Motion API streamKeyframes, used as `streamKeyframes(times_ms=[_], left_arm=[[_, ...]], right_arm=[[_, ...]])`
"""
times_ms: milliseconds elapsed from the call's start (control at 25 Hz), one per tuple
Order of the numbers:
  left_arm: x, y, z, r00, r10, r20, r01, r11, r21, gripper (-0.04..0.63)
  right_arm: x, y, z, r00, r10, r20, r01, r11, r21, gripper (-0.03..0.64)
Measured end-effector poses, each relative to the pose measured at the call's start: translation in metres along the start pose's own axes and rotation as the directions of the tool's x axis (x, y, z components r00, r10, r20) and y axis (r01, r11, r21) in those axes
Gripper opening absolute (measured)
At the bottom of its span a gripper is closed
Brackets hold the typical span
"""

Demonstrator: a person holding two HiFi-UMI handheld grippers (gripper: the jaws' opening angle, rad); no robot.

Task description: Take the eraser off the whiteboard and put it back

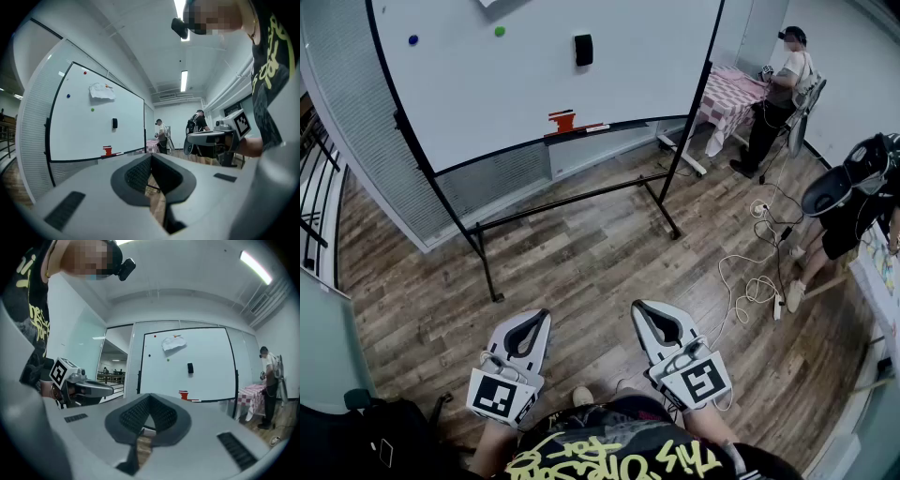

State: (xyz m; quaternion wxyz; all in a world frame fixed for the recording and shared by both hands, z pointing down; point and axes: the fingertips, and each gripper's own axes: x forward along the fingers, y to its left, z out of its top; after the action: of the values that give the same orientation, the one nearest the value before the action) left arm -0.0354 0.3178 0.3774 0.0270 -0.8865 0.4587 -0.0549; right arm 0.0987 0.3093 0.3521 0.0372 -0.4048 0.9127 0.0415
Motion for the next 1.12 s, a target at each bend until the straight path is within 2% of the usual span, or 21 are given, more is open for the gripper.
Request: streamKeyframes(times_ms=[520, 680, 1120], left_arm=[[-0.01, 0.001, -0.006, 1.0, 0.009, -0.006, -0.009, 1.0, -0.006, 0.008], [-0.014, 0.001, -0.008, 1.0, 0.002, -0.006, -0.002, 1.0, -0.024, 0.008], [-0.024, 0.006, -0.008, 1.0, -0.011, -0.001, 0.011, 1.0, -0.004, 0.008]], right_arm=[[0.001, 0.011, 0.0, 1.0, 0.01, 0.001, -0.01, 1.0, -0.022, 0.008], [0.001, 0.014, 0.002, 1.0, -0.006, 0.012, 0.007, 0.999, -0.045, 0.009], [0.001, 0.024, 0.003, 0.999, -0.039, -0.003, 0.039, 0.998, -0.045, 0.009]])
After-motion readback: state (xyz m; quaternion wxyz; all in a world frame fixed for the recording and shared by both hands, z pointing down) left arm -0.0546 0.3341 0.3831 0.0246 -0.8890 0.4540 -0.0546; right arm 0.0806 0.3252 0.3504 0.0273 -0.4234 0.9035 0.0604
